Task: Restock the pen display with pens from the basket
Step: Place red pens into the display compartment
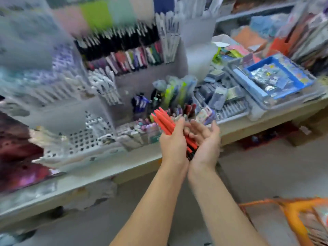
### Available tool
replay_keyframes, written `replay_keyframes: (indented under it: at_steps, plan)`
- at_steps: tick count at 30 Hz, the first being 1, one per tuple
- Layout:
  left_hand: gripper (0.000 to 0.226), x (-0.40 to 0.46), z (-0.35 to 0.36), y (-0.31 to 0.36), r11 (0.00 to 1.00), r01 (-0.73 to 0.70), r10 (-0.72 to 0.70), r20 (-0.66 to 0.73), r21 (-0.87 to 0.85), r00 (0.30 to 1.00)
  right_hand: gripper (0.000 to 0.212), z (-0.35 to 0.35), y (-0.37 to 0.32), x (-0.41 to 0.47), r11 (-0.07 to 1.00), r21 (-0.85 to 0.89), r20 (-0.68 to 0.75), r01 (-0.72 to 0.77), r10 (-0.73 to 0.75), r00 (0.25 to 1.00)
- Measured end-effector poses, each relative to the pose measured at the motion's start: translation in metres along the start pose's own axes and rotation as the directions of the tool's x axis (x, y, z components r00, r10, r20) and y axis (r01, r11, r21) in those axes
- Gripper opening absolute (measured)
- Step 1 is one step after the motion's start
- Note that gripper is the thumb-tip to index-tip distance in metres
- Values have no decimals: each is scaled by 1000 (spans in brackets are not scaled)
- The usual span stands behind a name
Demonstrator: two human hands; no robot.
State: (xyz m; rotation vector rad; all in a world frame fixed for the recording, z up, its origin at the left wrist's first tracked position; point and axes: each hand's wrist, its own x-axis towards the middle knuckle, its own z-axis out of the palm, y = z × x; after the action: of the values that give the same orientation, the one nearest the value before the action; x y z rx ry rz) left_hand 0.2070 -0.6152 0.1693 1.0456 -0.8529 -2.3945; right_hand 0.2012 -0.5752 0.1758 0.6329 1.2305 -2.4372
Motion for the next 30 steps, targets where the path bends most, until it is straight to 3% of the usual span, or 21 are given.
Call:
replay_keyframes:
  at_steps: [3, 5, 10, 13, 17, 23, 26, 30]
  plan:
    - [28, 10, -38, 44, 999, -34, 33, -46, -16, 998, 49, 41, 39, -20, 995, -94, 66, -24, 30, 997]
    - [25, 14, -61, 67, 997, -43, 45, -42, 64, 998, 48, 54, 55, -29, 967, -253, 153, -9, 49, 987]
    - [19, 19, -105, 119, 917, 51, -135, 185, 396, 973, 27, 74, 41, -17, 799, -586, 377, 133, 124, 918]
    - [19, 24, -107, 140, 844, 21, -211, 296, 536, 931, 22, 89, 30, 0, 696, -691, 451, 198, 200, 870]
    - [13, 37, -91, 147, 837, -23, -182, 319, 547, 930, 21, 108, 24, 28, 689, -673, 548, 267, 223, 806]
    - [17, 75, -44, 146, 912, -43, -78, 276, 407, 958, 27, 142, -3, 80, 780, -607, 589, 154, 311, 746]
    - [16, 89, -17, 146, 931, -83, 13, 194, 355, 981, 20, 161, -15, 105, 808, -581, 610, 98, 353, 709]
    - [13, 97, 5, 150, 944, -140, 135, 36, 300, 990, 10, 183, -21, 120, 807, -553, 675, 206, 290, 679]
